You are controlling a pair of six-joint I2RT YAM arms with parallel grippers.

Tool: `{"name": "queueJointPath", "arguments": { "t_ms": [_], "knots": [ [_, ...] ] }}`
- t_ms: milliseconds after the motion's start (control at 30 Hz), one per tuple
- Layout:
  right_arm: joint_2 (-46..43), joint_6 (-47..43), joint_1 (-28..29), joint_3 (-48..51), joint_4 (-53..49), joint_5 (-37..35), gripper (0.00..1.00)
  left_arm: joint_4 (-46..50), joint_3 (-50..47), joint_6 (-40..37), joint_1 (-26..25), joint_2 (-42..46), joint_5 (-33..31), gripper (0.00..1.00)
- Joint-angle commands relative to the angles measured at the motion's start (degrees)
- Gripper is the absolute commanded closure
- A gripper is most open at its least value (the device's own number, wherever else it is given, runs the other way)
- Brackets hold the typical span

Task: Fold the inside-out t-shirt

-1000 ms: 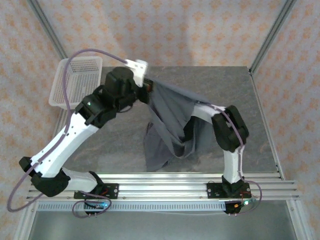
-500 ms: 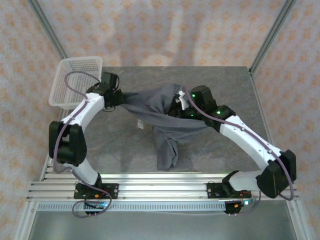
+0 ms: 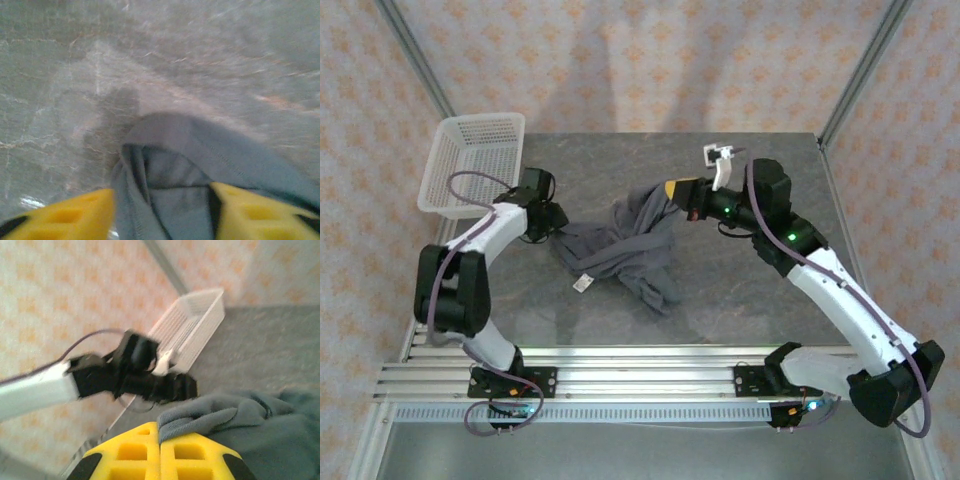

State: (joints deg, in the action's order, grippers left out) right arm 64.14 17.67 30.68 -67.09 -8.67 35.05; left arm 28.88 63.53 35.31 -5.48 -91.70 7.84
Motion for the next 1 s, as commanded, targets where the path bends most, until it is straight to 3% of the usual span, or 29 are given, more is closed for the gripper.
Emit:
{"name": "queueJointPath", "arguments": {
  "t_ms": [0, 67, 133, 233, 333, 433, 533, 600, 667, 733, 800, 967],
  "knots": [
    [0.1, 3.7, -0.3, 0.1, 7.7, -8.6, 1.0, -4.0, 0.1, -1.0, -0.6, 12.2, 6.2, 0.28],
    [0.6, 5.0, -0.3, -0.1, 8.6, -8.4, 1.0, -1.7, 2.1, -2.5, -2.0, 18.0, 6.1, 0.2],
    [1.1, 6.1, -0.3, -0.9, 8.8, -8.2, 1.0, -2.4, 3.3, -5.2, -5.0, 22.5, 7.9, 0.19],
    [2.4, 8.7, -0.3, -2.8, 8.7, -10.0, 1.0, -10.2, 2.7, -8.8, -13.0, 25.8, 17.3, 0.22],
    [3.4, 10.7, -0.4, -5.6, 7.4, -11.8, 1.0, -17.2, 1.7, -12.1, -22.2, 23.6, 25.2, 0.22],
    [5.3, 13.0, -0.4, -7.3, 8.5, -11.1, 1.0, -17.6, 2.8, -13.1, -28.9, 17.3, 23.0, 0.22],
    [6.5, 14.3, -0.3, -8.6, 10.2, -9.0, 1.0, -20.9, 3.1, -5.3, -31.4, 9.5, 17.7, 0.22],
    [7.2, 14.3, -0.5, -10.5, 9.4, -9.7, 1.0, -23.1, 2.7, -1.3, -32.4, 5.3, 16.5, 0.36],
    [7.8, 15.7, -1.7, -14.0, 7.0, -13.0, 1.0, -19.9, 2.1, -1.0, -33.3, 3.0, 10.9, 0.64],
    [9.2, 19.5, -5.2, -20.0, 2.7, -16.3, 1.0, -18.3, -0.8, -0.6, -33.3, 2.7, 7.6, 0.84],
    [10.9, 23.1, -9.4, -26.1, -1.0, -18.0, 1.0, -17.0, -4.0, -0.8, -33.3, 3.7, 4.7, 0.89],
    [14.8, 26.3, -16.9, -39.3, -5.9, -20.7, 1.0, -12.1, -11.2, -1.3, -33.1, 7.9, -3.4, 0.88]
  ]
}}
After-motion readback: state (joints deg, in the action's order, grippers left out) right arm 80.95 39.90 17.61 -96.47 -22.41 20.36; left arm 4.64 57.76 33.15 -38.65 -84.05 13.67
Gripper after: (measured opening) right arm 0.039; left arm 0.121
